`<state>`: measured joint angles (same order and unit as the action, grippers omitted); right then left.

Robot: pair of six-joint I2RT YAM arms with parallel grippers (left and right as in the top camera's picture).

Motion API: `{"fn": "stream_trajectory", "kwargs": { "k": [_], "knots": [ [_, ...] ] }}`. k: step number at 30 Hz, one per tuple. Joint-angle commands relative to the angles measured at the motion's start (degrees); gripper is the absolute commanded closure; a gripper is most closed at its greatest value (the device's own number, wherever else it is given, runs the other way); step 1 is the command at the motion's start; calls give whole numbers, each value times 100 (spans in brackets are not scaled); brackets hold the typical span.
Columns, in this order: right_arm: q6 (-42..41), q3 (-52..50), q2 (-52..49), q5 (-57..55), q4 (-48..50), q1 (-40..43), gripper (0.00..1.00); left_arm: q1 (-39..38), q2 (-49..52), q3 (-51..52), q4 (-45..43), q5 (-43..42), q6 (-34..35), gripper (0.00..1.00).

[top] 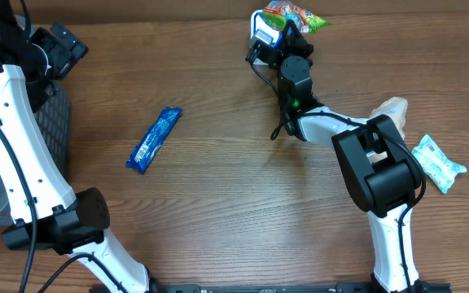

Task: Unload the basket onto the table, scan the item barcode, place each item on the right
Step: 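Hold the Haribo bag barcode side against the scanner with right gripper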

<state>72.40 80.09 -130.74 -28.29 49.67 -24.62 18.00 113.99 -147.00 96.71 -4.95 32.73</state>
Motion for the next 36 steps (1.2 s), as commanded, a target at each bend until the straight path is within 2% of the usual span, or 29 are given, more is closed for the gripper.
{"fn": "stream_trajectory", "kwargs": {
  "k": [1,10,19,28,36],
  "knots": [
    [9,221,-114,271,125,111,96,-44,-160,-57,9,-17,50,0],
    [-42,330,-210,315,273,391,96,-44,-160,-57,9,-17,50,0],
    [-37,507,-210,828,424,413,96,-44,-160,-57,9,-17,50,0],
    [-39,1126,-210,1058,-48,413,96,-44,-160,-57,9,-17,50,0],
    [-37,1154,-219,1239,-269,413,96,-44,-160,-57,9,-17,50,0]
  ]
}}
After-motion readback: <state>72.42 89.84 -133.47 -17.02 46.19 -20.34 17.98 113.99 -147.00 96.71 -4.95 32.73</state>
